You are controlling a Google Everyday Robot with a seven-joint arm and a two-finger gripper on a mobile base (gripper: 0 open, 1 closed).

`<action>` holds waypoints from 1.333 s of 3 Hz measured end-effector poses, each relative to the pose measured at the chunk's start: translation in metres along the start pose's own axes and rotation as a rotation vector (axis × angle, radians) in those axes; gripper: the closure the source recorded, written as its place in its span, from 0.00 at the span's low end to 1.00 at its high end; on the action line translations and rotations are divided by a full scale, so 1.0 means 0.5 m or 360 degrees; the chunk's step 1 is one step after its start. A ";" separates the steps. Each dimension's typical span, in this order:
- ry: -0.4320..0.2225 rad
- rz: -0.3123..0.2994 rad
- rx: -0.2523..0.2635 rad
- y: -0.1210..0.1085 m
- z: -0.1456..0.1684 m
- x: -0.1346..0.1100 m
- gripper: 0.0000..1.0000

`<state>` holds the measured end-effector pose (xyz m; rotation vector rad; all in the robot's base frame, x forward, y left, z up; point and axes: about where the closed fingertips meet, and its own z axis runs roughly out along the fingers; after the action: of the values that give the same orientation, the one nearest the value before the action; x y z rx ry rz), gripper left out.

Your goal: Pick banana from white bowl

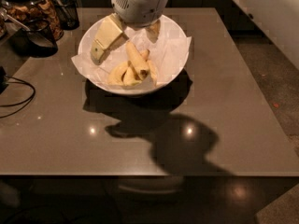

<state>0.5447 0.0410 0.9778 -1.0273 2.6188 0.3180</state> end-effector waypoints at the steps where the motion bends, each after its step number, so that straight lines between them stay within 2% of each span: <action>1: 0.0022 0.0051 0.0014 -0.024 0.014 -0.001 0.17; 2: 0.0059 0.0109 0.0030 -0.056 0.030 -0.006 0.18; 4: 0.0135 0.0171 0.0051 -0.096 0.067 -0.017 0.31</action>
Offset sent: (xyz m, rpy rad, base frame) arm 0.0391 -0.0286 -0.0258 -0.0567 0.0803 -0.1125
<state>0.5905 0.0225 0.9454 -0.9107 2.7518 0.2608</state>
